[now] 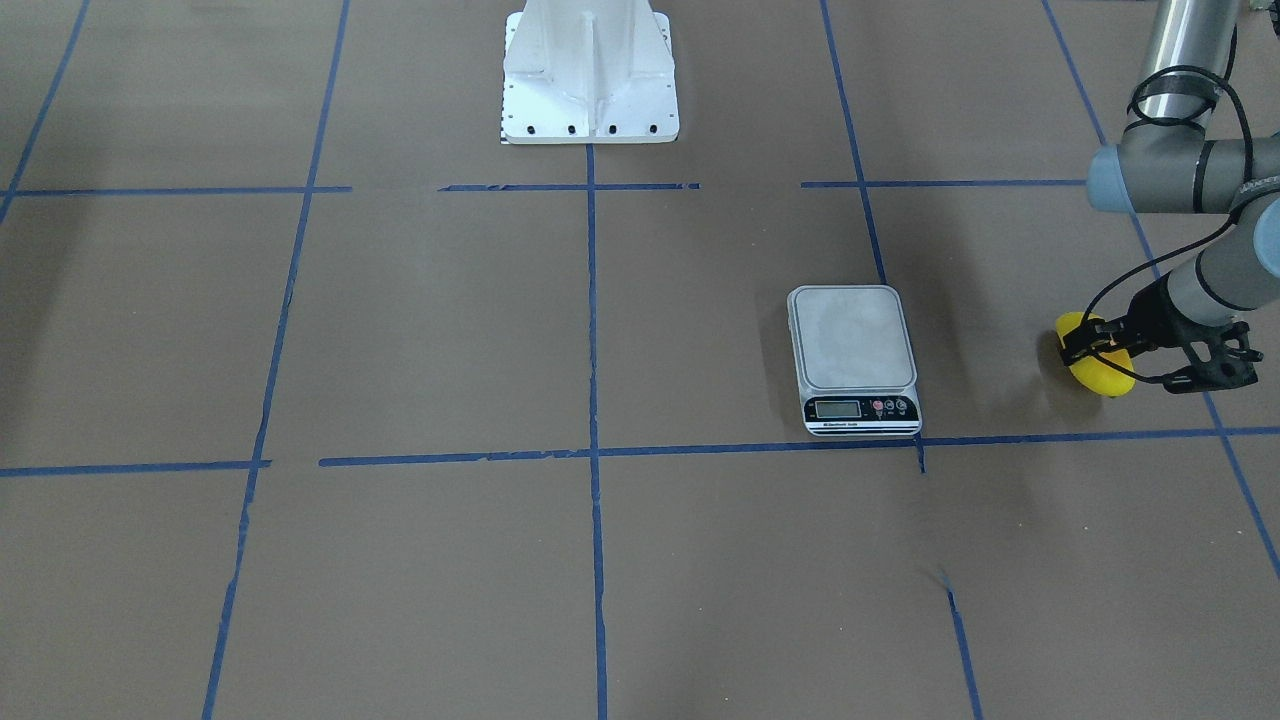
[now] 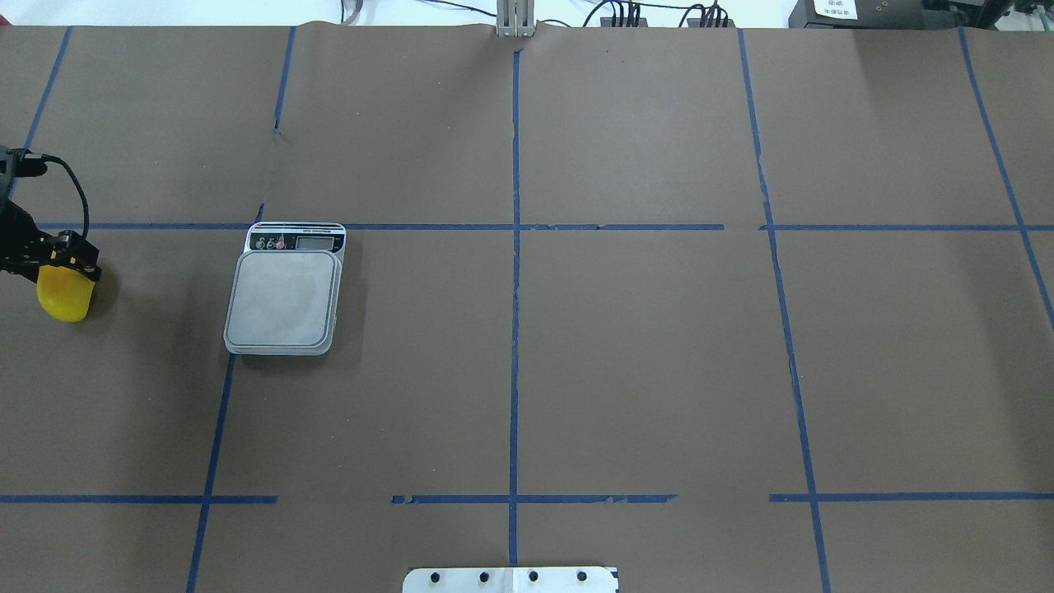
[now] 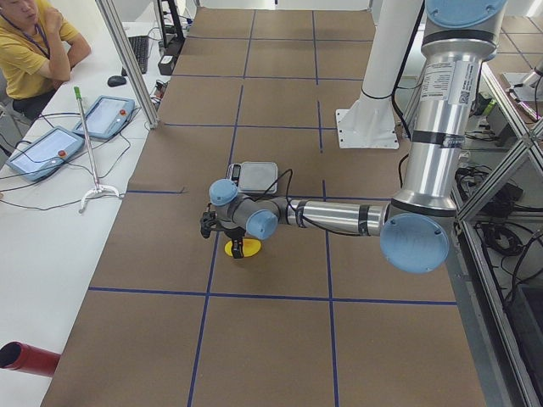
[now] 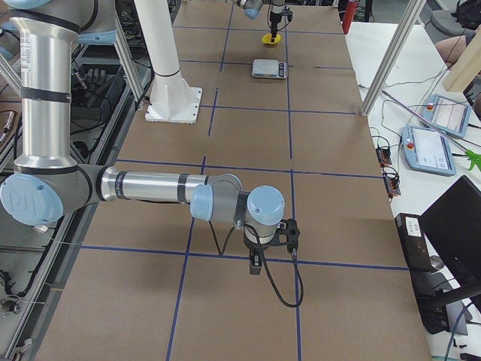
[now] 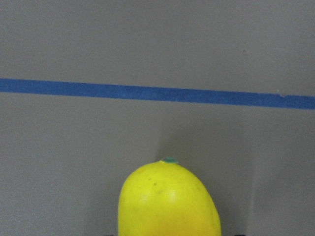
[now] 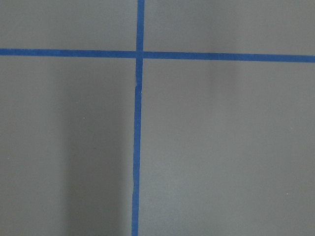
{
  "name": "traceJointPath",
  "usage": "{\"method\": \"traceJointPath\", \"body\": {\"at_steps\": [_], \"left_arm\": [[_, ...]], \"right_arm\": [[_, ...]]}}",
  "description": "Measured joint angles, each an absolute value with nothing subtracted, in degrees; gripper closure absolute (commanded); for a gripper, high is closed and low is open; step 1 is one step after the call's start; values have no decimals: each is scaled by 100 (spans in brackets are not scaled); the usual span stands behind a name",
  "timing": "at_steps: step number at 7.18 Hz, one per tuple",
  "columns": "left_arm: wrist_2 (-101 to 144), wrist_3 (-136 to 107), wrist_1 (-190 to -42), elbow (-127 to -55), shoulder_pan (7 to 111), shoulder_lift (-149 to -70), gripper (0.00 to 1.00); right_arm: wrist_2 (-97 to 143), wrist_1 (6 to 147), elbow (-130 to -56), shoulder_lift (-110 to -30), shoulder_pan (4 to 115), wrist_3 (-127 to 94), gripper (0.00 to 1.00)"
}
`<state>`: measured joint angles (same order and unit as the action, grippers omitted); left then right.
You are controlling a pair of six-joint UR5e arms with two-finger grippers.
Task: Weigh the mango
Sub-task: 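Reach the left gripper down to the yellow mango and grasp it, then lift the mango with the left gripper and carry it over the scale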
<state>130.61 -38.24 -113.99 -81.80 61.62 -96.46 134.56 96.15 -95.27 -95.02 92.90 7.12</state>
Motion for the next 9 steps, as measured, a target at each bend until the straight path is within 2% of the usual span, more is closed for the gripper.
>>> {"method": "traceJointPath", "body": {"at_steps": [2,5,9], "left_arm": [[13070,-3837,-11360,-8413,6170,-9637,100],[13073,-4775,-10794,-9472,6179,-9870,100],[12822,-6475,-10519,-9502,5183,-10771,100]], "right_arm": [[13456,9615,-9527,-9506,9290,712,0],[13456,9615,-9527,-9507,9290,712,0],[13456,9615,-9527,-9503,9290,712,0]]}}
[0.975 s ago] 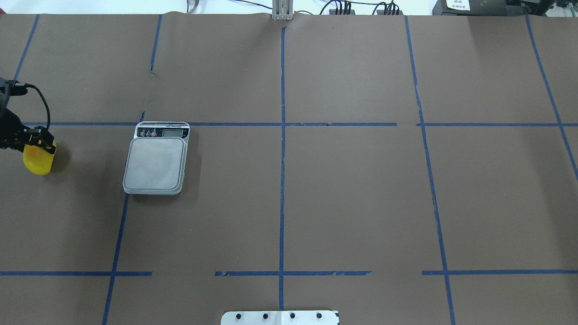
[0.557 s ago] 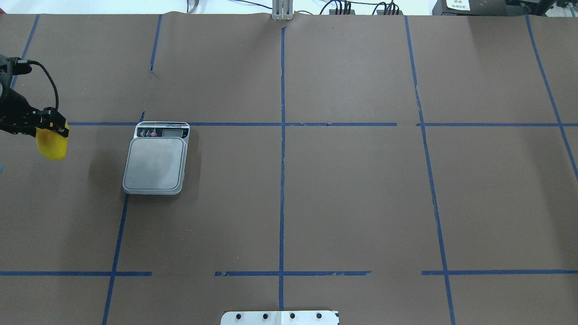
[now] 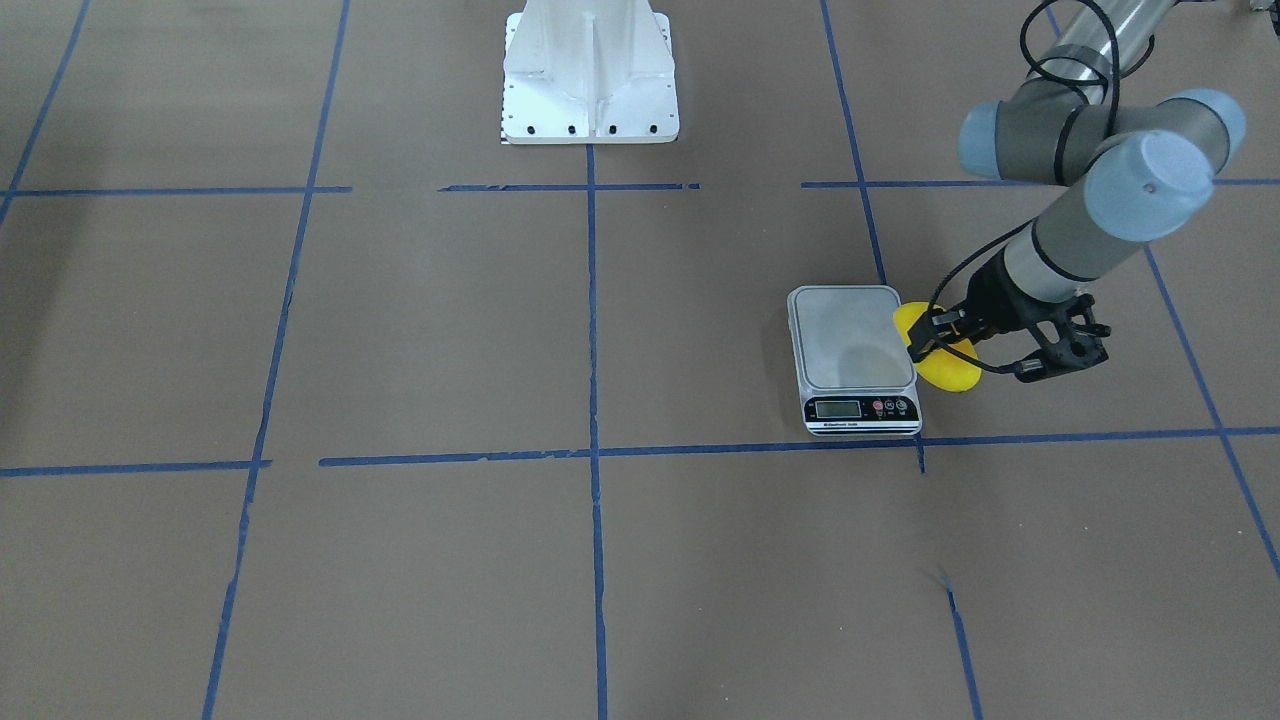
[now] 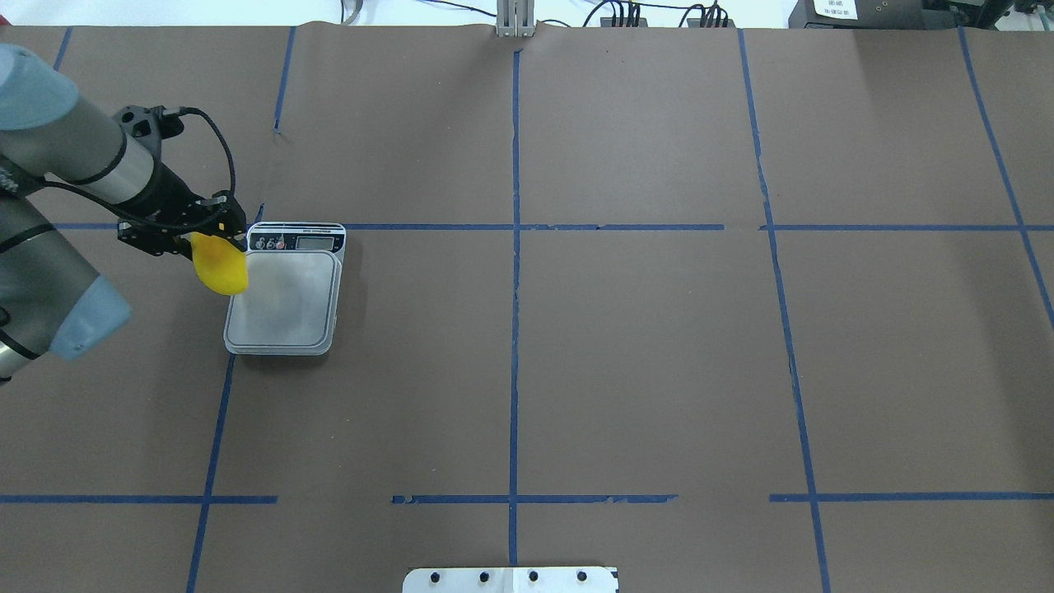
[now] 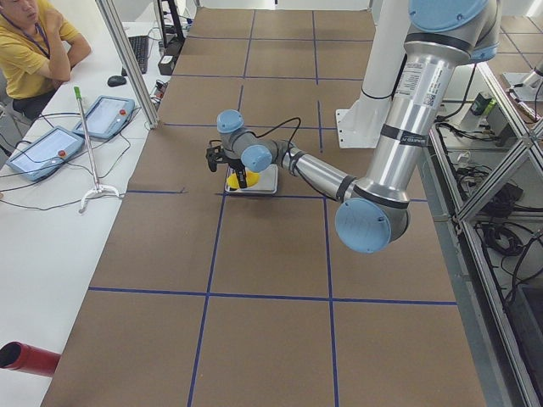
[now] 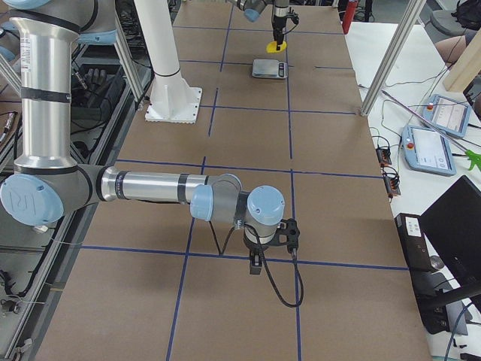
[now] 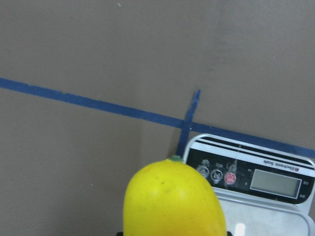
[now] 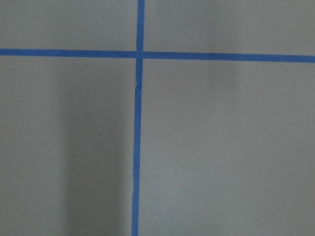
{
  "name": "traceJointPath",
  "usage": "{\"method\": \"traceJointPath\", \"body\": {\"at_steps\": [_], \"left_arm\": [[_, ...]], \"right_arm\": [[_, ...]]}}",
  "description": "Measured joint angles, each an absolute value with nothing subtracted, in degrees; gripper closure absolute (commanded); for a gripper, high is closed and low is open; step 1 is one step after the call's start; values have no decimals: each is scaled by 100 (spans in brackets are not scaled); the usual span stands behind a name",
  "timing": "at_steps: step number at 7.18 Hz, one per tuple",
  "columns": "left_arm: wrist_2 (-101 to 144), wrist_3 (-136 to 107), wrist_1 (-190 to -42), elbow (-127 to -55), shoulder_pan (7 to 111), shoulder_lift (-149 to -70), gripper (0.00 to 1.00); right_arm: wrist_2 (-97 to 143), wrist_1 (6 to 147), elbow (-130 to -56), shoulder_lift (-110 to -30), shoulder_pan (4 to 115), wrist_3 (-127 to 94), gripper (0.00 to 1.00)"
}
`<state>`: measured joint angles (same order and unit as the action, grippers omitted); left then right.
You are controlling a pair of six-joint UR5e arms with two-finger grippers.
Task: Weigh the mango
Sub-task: 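Lift the mango with the left gripper and carry it over the scale, then lower the mango onto the scale pan and open the left gripper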
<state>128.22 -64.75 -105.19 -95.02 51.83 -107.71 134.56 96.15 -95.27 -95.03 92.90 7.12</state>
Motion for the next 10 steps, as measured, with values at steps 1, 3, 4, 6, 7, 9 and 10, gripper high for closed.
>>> {"method": "traceJointPath", "body": {"at_steps": [1,3,4,6,7,9,10], "left_arm": [[12664,-6574,-10519,-9440,5056,-10878,100],[12554,-6635,-10520,-9313,4945,-11054,100],[12543,-6641,-10521,-9294,4929,-11107,100],[12541,-6650,-10520,-9292,4923,-11184,94],[12542,-6652,-10522,-9287,4922,-11198,28],[12534,-6638,-10528,-9280,4840,-11190,0],[12535,-6644,-10525,-9324,4823,-11186,0]], "right_arm": [[13456,9615,-9527,-9506,9290,712,0],[13456,9615,-9527,-9504,9290,712,0],[13456,9615,-9528,-9504,9290,712,0],[13456,9615,-9527,-9505,9290,712,0],[13456,9615,-9527,-9505,9290,712,0],[13456,9615,-9527,-9504,9290,712,0],[13456,9615,-9527,-9506,9290,712,0]]}}
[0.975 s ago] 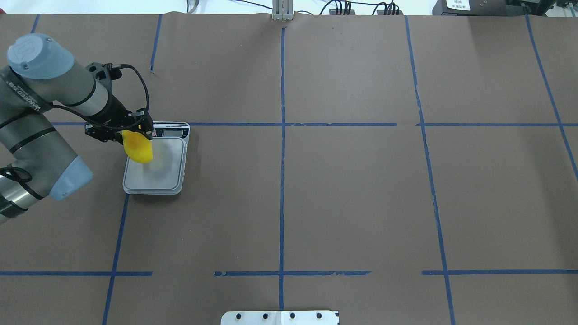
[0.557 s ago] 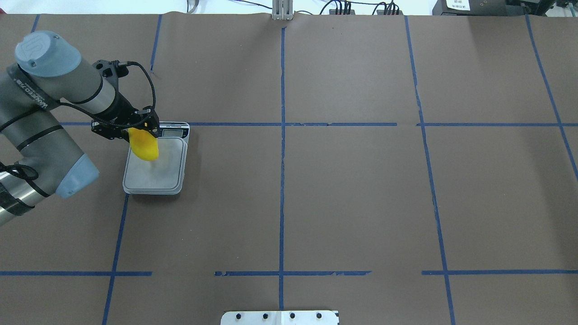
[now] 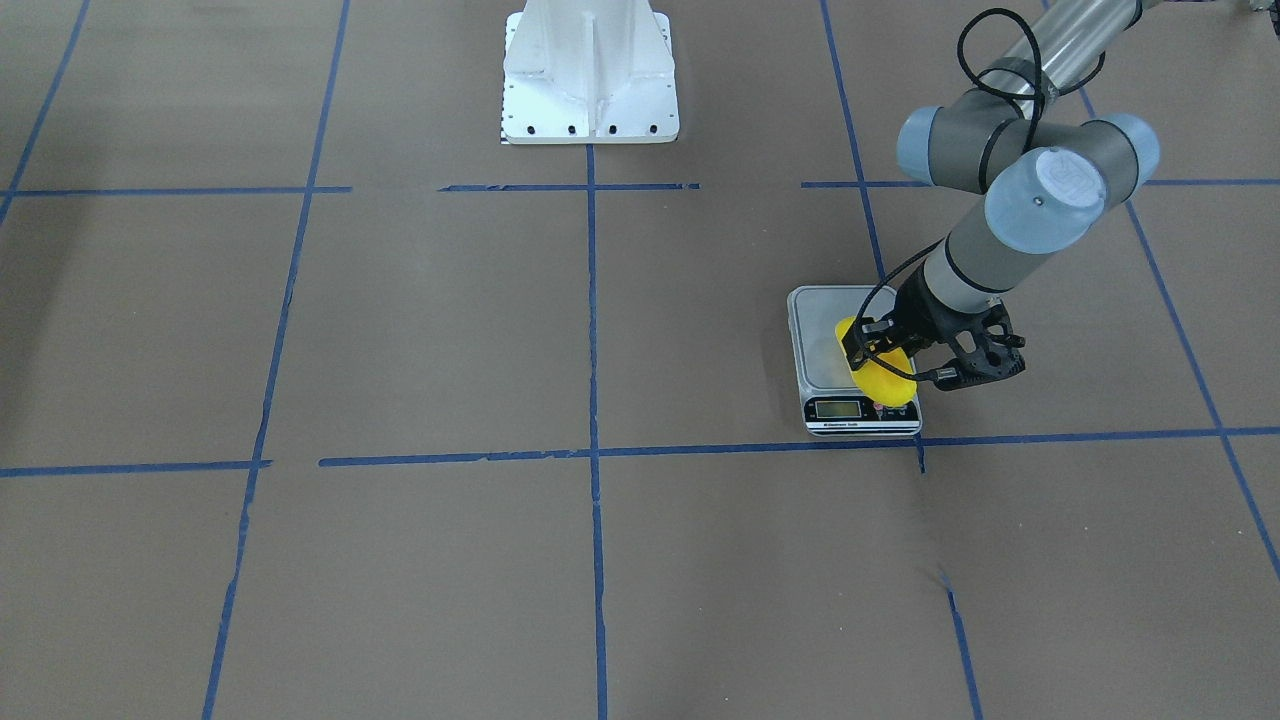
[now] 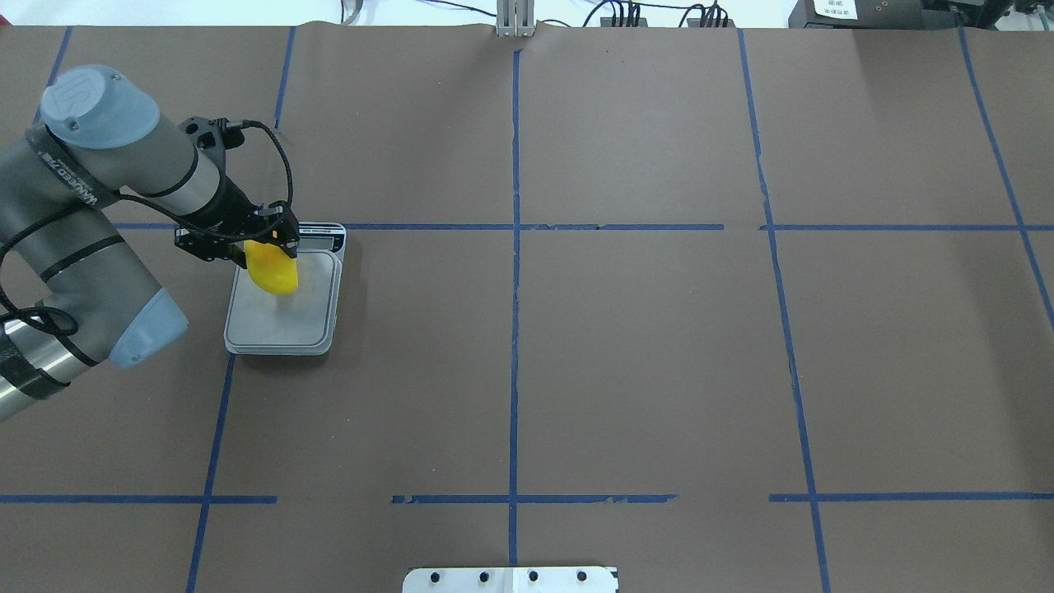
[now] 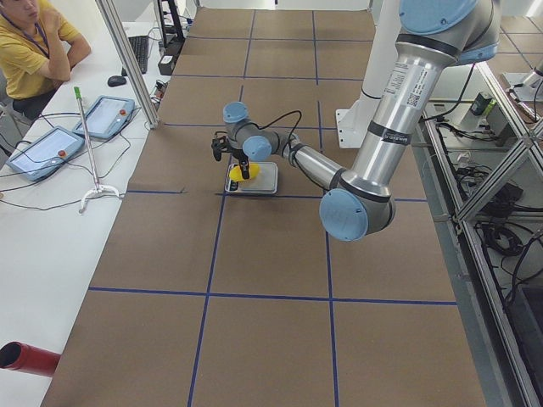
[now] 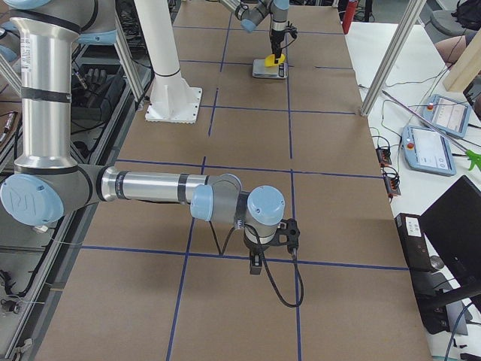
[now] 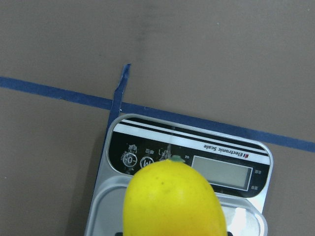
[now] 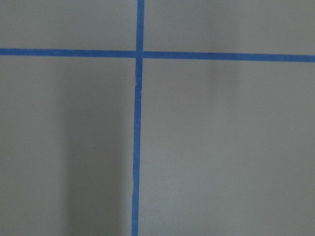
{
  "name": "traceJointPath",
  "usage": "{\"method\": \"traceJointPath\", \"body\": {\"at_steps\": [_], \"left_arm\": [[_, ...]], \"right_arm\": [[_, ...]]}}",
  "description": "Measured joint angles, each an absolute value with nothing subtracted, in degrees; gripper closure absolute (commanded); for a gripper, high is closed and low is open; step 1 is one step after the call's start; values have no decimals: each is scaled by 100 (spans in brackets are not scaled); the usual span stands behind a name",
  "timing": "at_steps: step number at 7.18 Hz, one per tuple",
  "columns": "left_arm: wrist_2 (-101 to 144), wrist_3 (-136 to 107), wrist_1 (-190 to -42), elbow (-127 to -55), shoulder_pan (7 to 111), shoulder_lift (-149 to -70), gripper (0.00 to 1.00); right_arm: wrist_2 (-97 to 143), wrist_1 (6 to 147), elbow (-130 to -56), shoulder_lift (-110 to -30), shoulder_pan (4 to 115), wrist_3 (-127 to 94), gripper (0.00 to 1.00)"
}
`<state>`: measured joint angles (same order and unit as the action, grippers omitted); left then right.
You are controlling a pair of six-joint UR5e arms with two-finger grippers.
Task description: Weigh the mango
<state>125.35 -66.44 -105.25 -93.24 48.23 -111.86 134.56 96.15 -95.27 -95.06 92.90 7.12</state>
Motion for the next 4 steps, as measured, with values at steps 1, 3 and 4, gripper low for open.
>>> {"method": "traceJointPath", "body": {"at_steps": [1,3,4], "left_arm": [[12541,-6652,-10463,-9413,4881,-11178,0],[12542,-6299,-9866,-9796,5337,-11139,0],[12555,-5711,-9533,-9977,5694,-11055,0]], "right_arm": [[13456,9615,-9527,-9508,9290,712,0],[13456,9615,-9527,-9510,9290,712,0],[13456,9615,-9527,-9508,9290,712,0]]}}
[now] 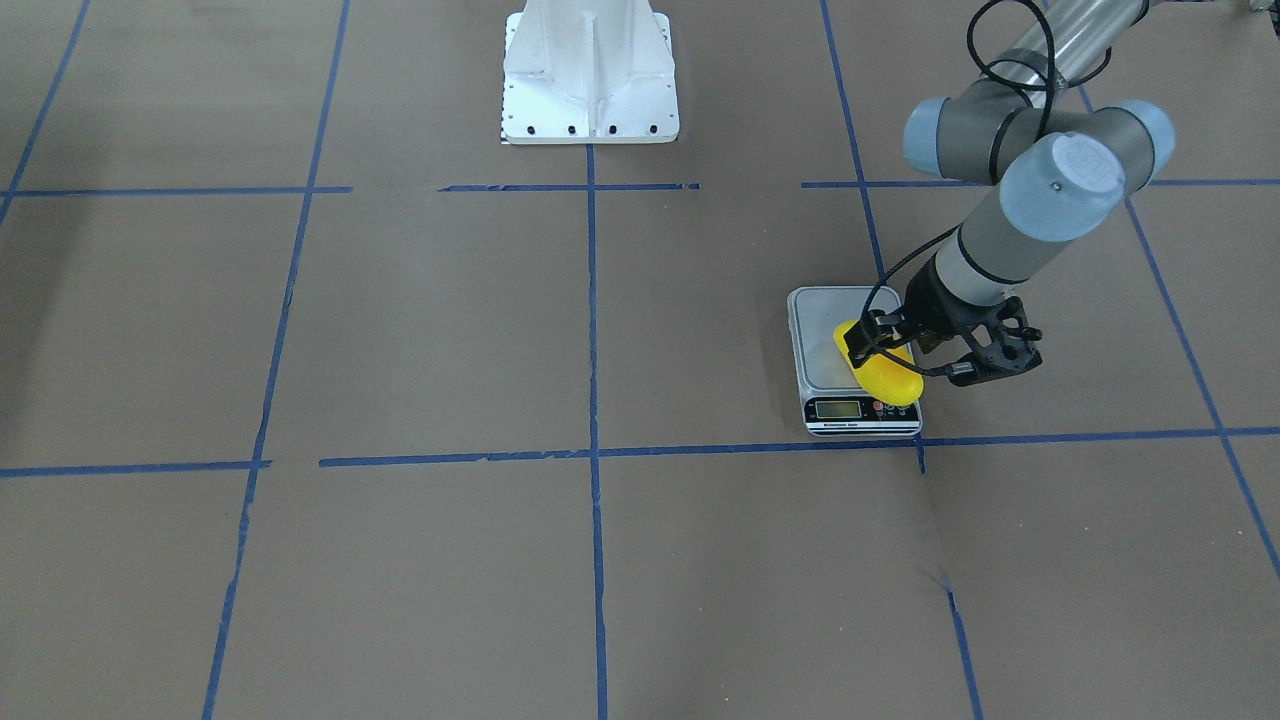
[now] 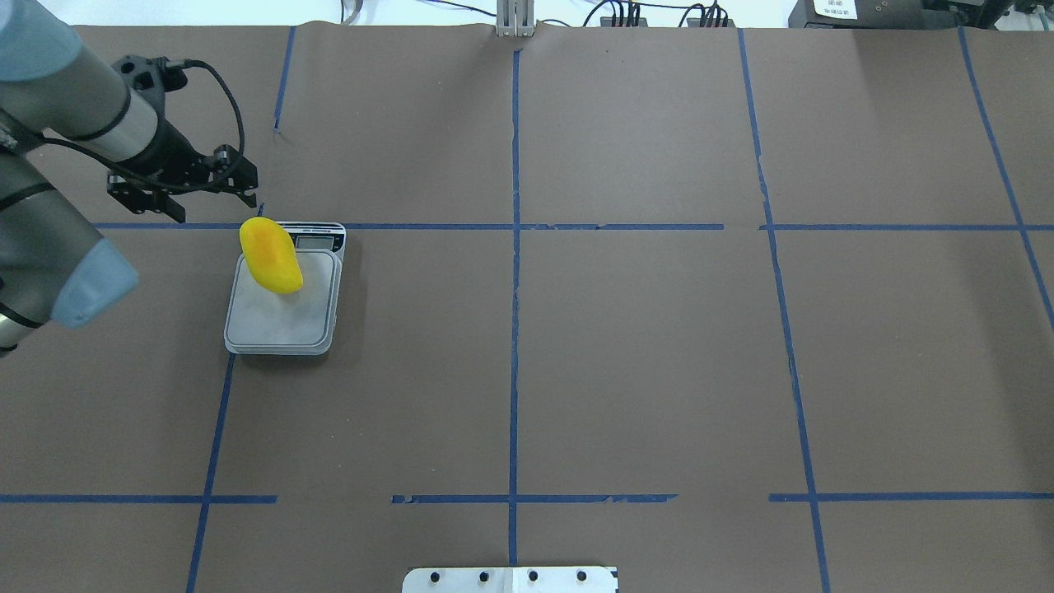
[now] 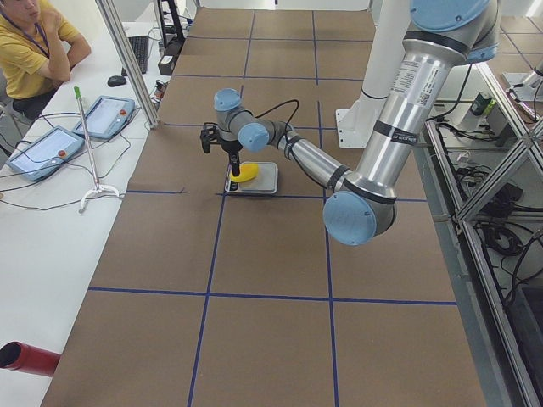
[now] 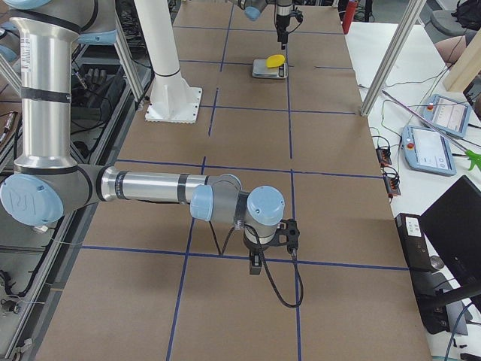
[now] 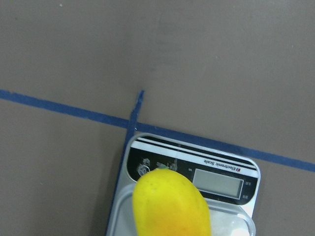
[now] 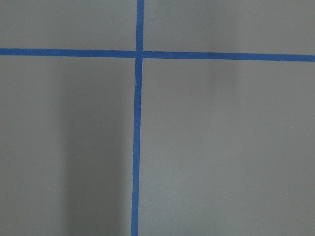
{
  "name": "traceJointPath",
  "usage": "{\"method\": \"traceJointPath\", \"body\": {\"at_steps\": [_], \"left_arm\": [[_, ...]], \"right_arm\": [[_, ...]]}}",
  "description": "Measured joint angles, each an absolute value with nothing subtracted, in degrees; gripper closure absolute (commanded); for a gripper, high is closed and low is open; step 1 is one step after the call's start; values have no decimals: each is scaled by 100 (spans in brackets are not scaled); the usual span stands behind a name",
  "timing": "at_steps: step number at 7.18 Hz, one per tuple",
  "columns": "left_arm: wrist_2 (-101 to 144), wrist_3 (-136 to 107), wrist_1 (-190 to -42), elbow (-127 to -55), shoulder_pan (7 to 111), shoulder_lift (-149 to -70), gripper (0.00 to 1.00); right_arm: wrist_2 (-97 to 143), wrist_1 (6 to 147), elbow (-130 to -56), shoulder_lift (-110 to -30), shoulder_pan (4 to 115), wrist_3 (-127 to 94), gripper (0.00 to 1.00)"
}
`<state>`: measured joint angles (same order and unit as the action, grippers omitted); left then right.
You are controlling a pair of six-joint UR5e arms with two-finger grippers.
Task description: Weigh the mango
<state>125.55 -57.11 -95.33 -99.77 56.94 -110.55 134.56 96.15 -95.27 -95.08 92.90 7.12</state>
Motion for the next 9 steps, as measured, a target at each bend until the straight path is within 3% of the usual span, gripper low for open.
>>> {"method": "traceJointPath", "body": {"at_steps": [3,9], "left_arm": [[12933,-3775,-9330,-10184,6840,-10285,0],[13183,-579,-9268,-9852,8759,-9113,0]], "right_arm": [[13456,9615,-9527,-9505,9290,712,0],[13456,9615,-9527,-9510,9290,712,0]]}}
